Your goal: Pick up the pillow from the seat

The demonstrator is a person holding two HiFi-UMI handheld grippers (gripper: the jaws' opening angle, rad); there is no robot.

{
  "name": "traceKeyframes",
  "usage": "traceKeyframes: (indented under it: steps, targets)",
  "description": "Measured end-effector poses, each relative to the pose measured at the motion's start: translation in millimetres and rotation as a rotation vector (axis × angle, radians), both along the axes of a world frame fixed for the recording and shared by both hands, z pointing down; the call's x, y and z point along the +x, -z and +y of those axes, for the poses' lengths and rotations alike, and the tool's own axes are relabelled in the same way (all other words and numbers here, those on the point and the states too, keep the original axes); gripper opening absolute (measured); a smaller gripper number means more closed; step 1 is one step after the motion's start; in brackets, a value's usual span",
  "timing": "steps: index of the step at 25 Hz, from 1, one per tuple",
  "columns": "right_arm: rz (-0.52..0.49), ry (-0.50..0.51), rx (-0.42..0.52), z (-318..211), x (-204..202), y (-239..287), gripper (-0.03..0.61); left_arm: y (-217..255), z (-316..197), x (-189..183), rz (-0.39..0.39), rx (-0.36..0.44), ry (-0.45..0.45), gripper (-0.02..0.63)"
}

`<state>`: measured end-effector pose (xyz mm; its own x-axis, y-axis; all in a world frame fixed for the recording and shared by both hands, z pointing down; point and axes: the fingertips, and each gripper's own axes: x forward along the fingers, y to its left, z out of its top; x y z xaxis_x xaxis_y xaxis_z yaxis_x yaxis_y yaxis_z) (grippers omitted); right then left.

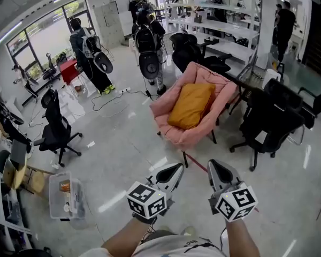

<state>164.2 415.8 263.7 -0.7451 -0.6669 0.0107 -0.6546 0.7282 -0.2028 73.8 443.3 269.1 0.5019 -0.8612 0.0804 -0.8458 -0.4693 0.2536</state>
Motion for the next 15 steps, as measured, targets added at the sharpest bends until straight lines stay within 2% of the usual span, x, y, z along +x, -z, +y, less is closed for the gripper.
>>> traceKeyframes:
  steps: [8, 15]
  targets:
    - [-0.043, -0.002, -0.013, -21.8, 5.4, -1.4, 0.017, 0.9, -20.4, -14.1, -0.007, 0.004, 0.060, 0.011]
    - [-0.012, -0.006, -0.030, -64.8, -18.4, -14.2, 0.017, -12.6, -66.9, -27.1, -0.006, -0.004, 0.041, 0.011]
